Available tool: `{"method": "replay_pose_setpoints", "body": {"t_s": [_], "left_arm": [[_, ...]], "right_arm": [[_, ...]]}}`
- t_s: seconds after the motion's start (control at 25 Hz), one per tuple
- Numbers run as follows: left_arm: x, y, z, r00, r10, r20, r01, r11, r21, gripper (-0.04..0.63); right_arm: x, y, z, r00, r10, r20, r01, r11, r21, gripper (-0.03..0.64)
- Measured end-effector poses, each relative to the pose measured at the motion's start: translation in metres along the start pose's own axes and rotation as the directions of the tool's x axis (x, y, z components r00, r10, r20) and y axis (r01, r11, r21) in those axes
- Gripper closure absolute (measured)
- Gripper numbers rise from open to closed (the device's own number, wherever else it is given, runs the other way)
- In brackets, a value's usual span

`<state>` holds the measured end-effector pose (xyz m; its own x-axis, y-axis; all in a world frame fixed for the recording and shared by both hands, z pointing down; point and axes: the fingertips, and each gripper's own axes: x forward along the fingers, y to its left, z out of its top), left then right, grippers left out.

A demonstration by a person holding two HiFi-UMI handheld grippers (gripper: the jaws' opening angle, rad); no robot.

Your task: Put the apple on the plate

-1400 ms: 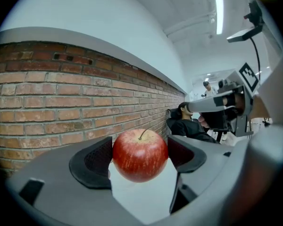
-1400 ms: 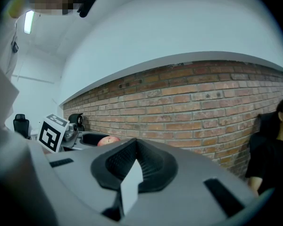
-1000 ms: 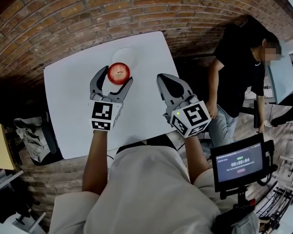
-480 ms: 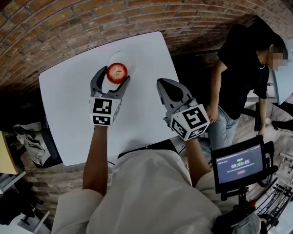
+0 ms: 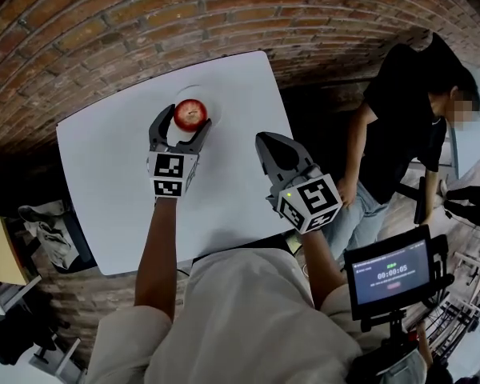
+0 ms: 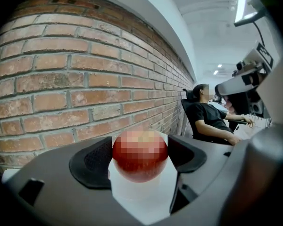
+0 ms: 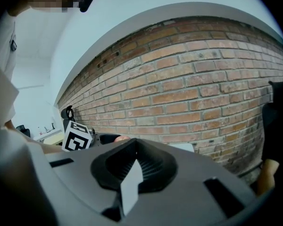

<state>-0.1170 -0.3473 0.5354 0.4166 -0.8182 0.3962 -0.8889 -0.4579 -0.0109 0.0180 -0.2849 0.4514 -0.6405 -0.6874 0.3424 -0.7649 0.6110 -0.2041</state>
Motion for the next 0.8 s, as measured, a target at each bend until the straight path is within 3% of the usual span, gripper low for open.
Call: {"method": "replay_pose_setpoints", "body": {"t_s": [0.8], "left_arm": [[0.044,0.015,-0.044,1.0,0.013,-0.026,-0.014,1.0,-0.028,0.222]], "right_arm": [[0.006,-0.01,-0.024,0.998,0.003,-0.064,-0.001,1.0,0.02,0.614]]}}
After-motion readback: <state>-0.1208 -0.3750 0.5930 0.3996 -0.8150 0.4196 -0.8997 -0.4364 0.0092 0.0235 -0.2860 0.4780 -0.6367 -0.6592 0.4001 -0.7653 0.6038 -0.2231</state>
